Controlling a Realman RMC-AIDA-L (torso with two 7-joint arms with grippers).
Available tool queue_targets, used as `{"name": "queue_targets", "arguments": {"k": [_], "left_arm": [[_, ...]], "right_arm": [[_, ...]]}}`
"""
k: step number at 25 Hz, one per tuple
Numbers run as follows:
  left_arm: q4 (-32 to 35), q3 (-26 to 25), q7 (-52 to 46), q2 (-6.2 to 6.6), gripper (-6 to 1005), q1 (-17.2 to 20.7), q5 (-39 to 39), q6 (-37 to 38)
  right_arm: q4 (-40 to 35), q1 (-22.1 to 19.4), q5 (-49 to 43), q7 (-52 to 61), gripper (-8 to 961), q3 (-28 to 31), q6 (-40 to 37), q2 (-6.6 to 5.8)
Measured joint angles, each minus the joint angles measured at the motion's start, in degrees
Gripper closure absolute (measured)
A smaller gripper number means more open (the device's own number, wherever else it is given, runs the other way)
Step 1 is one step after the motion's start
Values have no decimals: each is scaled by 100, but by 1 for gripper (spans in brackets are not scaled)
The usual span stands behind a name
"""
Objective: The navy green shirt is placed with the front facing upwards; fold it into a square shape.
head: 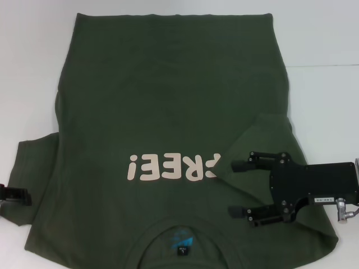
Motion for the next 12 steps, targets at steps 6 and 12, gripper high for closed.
{"name": "queue_targets", "arguments": {"k": [6,12], "left_arm": [[-18,8,-8,-3,139,-27,2,-49],[-194,8,1,-3,140,-73,2,-165]], "right_arm": [[16,4,0,4,47,-6,1,0],[46,2,0,6,47,-6,-16,0]]}}
